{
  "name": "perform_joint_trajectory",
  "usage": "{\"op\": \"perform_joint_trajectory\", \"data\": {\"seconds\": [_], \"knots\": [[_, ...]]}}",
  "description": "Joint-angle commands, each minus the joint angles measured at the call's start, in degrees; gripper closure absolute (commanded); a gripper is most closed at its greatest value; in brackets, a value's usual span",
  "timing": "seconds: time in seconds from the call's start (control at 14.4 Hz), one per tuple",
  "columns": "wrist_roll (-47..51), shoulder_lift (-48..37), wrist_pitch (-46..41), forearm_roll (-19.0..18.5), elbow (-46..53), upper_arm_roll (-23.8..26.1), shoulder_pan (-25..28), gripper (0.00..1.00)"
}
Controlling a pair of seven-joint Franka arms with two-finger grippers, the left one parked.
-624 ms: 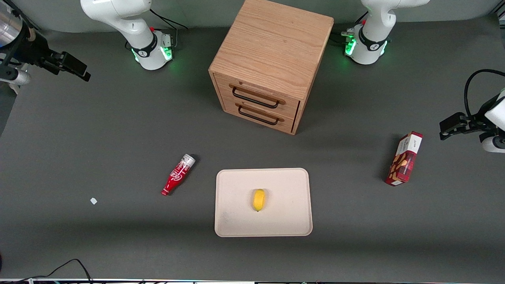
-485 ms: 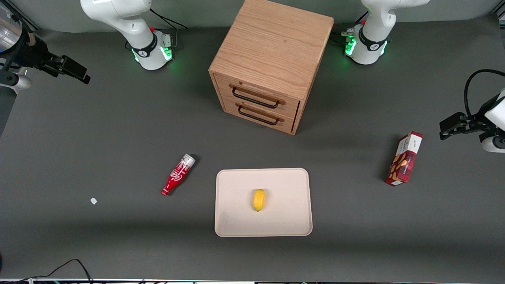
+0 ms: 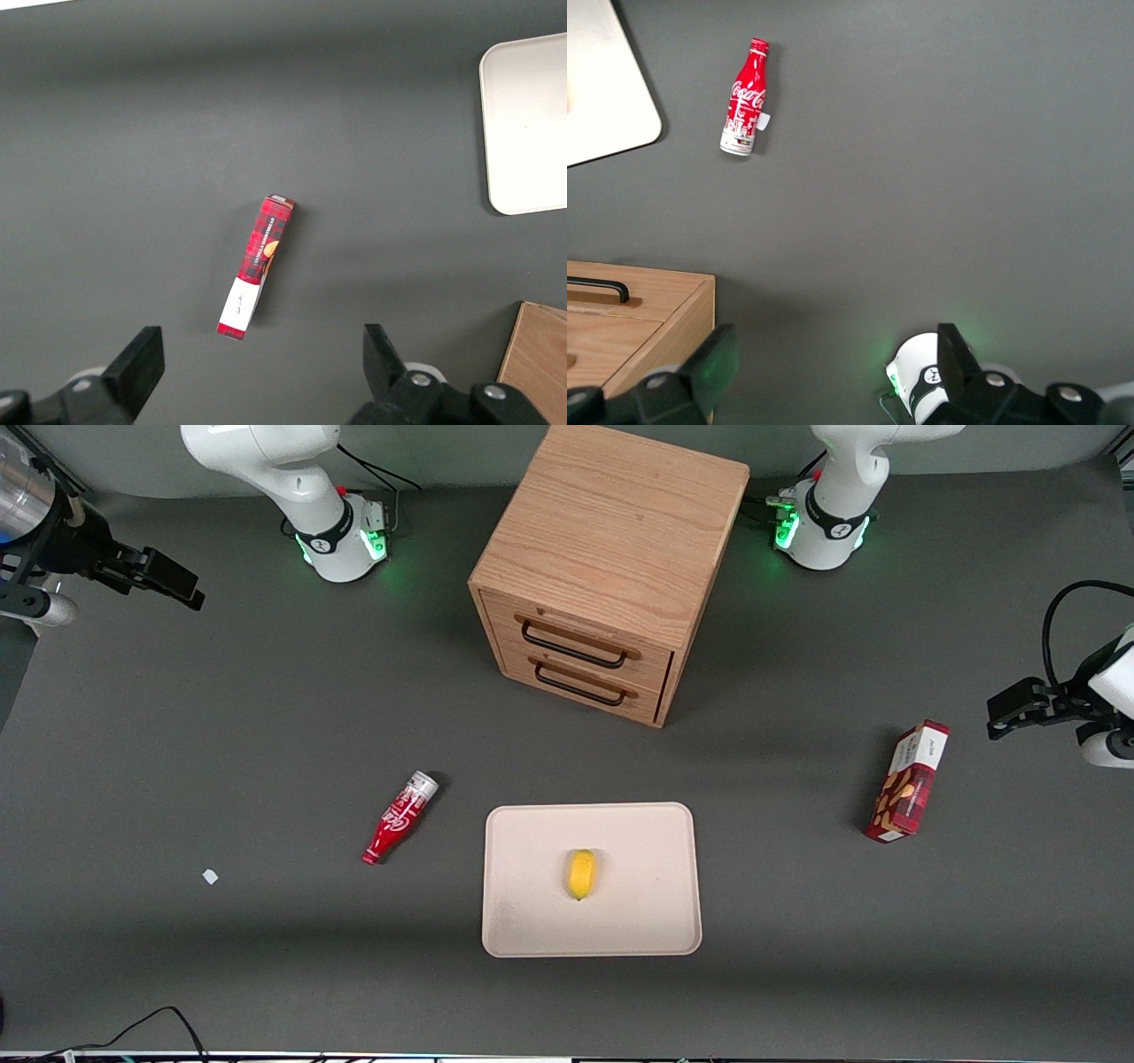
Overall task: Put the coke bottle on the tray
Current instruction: 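Move the right gripper down over the red Coca-Cola bottle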
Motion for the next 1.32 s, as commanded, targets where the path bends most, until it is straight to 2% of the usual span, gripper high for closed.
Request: {"op": "perform_joint_trajectory", "data": {"seconds": [0.0, 0.07, 0.21, 0.42, 0.55, 0.69, 0.9, 1.11, 1.25], "knots": [[0.19, 5.52, -1.20, -0.07, 8.01, 0.82, 0.70, 0.00], [1.67, 8.15, -1.11, 0.02, 10.65, 2.57, 0.61, 0.00], [10.07, 13.77, -0.24, 3.16, 13.39, 4.16, 0.61, 0.00], [22.65, 20.72, 7.92, 6.70, 11.66, 5.39, 0.70, 0.00], [30.21, 26.52, 12.40, 6.70, 9.37, 6.18, 0.70, 0.00], [34.28, 31.19, 20.37, 6.70, 4.99, 6.54, 0.70, 0.00], [36.31, 35.32, 35.93, 5.74, -2.75, 7.42, 1.05, 0.00], [36.40, 38.41, 48.06, 2.84, -9.07, 7.51, 1.14, 0.00], [36.40, 39.63, 53.63, 2.48, -11.64, 7.51, 1.67, 0.00]]}}
